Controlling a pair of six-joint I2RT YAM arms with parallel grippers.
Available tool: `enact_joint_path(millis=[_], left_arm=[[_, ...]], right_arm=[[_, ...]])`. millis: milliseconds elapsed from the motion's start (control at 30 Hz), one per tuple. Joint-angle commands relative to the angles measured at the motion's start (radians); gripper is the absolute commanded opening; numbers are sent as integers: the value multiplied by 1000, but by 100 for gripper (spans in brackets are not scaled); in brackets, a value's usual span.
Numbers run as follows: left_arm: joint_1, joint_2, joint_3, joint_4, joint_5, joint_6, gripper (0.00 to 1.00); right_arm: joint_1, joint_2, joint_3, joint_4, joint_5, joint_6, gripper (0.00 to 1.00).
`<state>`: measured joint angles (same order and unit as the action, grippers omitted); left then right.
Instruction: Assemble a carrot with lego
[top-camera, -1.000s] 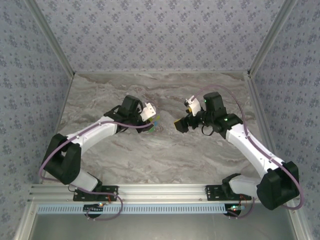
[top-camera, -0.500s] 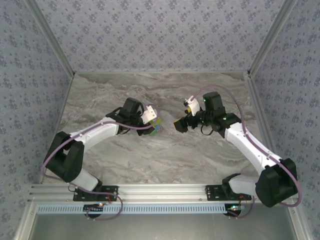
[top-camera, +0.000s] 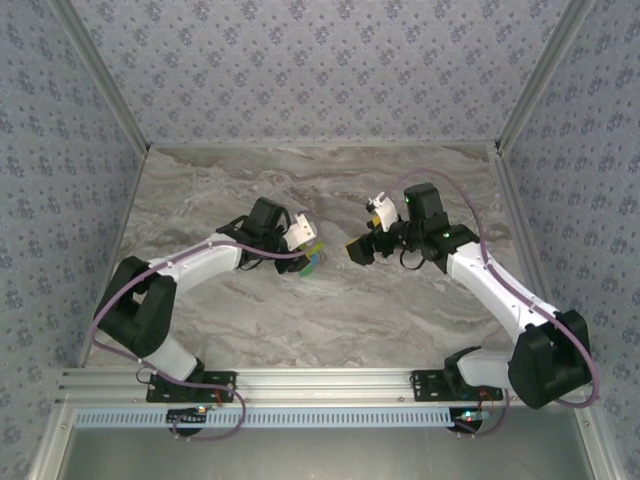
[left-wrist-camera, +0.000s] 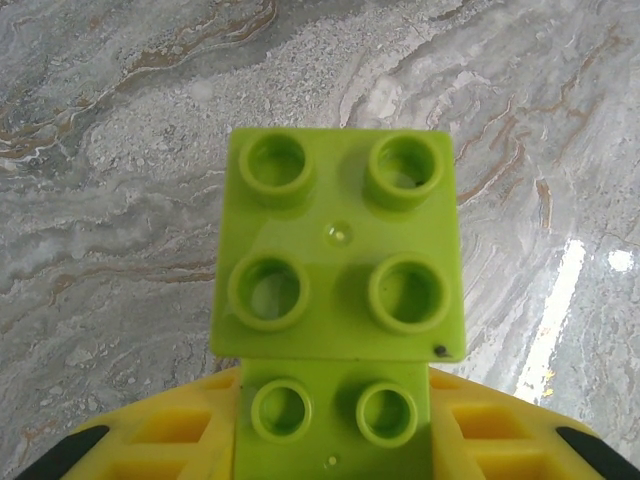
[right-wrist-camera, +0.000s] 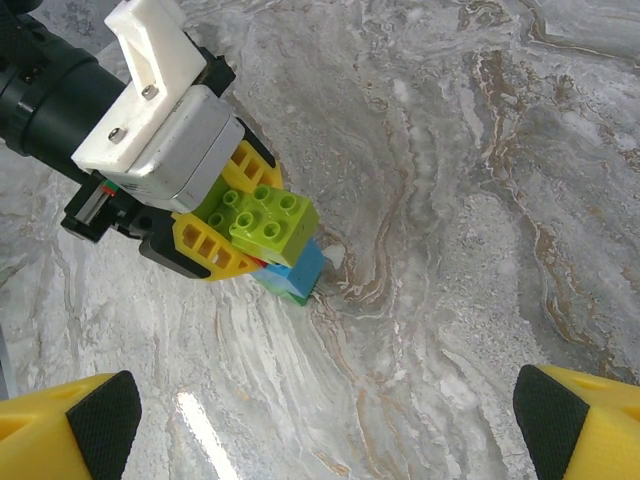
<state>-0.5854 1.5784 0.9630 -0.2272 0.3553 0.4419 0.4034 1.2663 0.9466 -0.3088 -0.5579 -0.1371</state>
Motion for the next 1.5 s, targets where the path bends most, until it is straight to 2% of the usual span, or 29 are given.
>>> enact_joint_path(millis=[0,233,367,500,700,833,1000,1467], left_arm=[[-4,9,6,23,34,8,40],[-5,14,11,20,20,9,55],[-5,12,14,25,-38,12,62],[-5,-1,14,33,-133,26,62],[-4,-58,-12,96,-207,27,63],[9,-81,-1,98,-213,32,64],[36,-109,3,92,-166,20,65],[82,-171,-40,177,-217,-6,65]], right_arm=[[-7,7,0,8,-25,19,99],[-6,11,-3,7,-33,20,99],[-7,11,-5,8,-37,21,99],[-5,13,-7,13,-43,24,98],[-3,24,-9,15,-53,25,98],[4,36,-8,20,-57,29,98],[12,49,-2,17,-59,25,98],[21,48,0,7,-44,19,98]])
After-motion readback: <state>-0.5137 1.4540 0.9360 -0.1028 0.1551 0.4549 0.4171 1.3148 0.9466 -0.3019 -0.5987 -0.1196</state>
